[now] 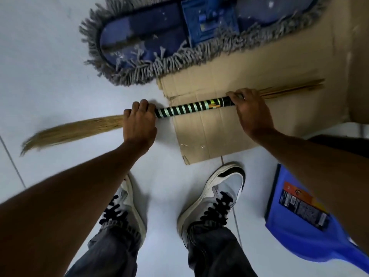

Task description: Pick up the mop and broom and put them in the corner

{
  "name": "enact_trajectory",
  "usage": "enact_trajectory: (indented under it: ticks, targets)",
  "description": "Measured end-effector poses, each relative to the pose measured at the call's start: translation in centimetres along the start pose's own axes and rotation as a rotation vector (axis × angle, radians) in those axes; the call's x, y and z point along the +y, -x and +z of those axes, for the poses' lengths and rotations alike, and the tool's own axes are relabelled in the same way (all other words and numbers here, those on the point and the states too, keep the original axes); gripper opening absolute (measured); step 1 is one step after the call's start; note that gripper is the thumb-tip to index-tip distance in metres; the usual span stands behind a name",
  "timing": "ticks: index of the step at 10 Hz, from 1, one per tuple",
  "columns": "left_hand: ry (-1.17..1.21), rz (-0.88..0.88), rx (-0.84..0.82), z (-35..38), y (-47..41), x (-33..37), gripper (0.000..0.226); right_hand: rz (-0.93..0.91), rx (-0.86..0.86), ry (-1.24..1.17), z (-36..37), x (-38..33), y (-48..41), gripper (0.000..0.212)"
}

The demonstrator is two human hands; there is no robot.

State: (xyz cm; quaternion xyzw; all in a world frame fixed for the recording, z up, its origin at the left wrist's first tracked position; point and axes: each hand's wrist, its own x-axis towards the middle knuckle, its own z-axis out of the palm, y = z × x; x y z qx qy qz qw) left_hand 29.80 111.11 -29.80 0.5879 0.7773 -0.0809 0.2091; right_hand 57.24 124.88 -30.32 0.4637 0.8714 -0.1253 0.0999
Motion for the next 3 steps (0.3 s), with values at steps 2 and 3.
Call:
enact_trajectory:
  ticks: [2, 3]
  targets:
    - [0.075, 0.035, 0.028, -1.3, 0.2, -0.8, 0.033, 0.067, -0.134, -0.042, -0.6, -1.1, 0.5, 0.066]
    - [0.029, 0.09, 0.066, -5.6, 0.0, -1.0, 0.039, 0.041, -0.121, -0.082, -4.6, -2.6, 0.3, 0.068]
